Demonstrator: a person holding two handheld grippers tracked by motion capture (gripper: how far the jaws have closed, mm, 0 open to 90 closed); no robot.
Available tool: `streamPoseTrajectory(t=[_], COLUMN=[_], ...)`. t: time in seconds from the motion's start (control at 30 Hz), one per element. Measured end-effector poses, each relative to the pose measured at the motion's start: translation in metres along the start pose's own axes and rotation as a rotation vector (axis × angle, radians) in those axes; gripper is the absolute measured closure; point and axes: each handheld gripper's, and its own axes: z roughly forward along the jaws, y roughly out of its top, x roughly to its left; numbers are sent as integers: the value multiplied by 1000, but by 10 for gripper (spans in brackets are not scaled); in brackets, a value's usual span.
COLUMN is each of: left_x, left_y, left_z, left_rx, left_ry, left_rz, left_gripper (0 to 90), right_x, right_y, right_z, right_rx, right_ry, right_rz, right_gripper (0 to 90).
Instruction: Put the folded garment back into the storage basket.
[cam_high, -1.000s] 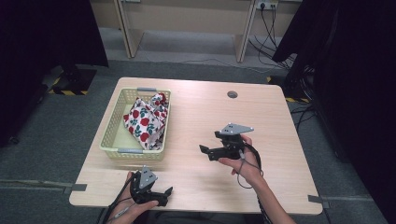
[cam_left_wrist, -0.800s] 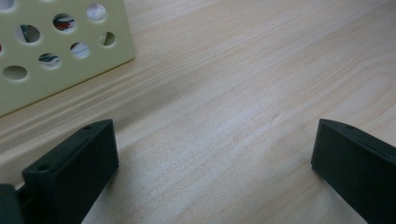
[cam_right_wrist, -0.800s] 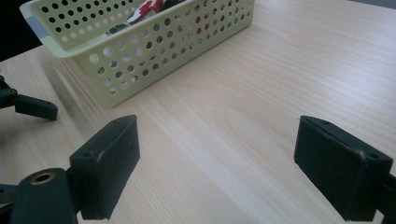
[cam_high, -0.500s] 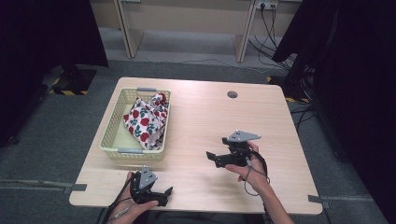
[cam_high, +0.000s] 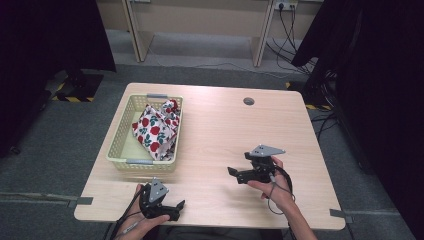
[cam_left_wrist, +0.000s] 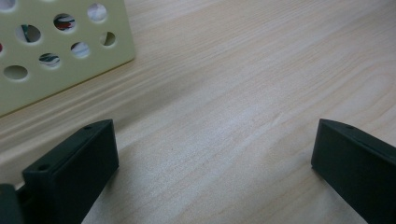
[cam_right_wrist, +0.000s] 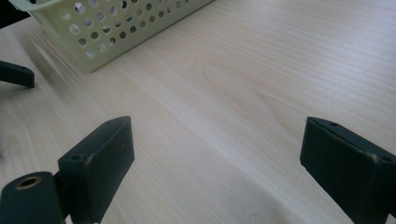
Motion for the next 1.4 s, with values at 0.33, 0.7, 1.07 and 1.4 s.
streamPoseTrajectory(t=[0.33, 0.7, 1.07, 1.4], left_x=[0, 0, 0, 0], left_y=[0, 0, 0, 0], left_z=[0, 0, 0, 0], left_rx=[2, 2, -1, -2], left_ry=[1, 0, 0, 0], left_rz=[0, 0, 0, 0], left_gripper=[0, 0, 0, 0], right_x=[-5, -10, -13, -13], right_y=[-20, -35, -52, -61], right_z=[-5, -14, -32, -41], right_rx=[25, 35, 42, 45], right_ry=[-5, -15, -34, -52], right_rz=[19, 35, 40, 50], right_gripper=[105, 105, 103, 100])
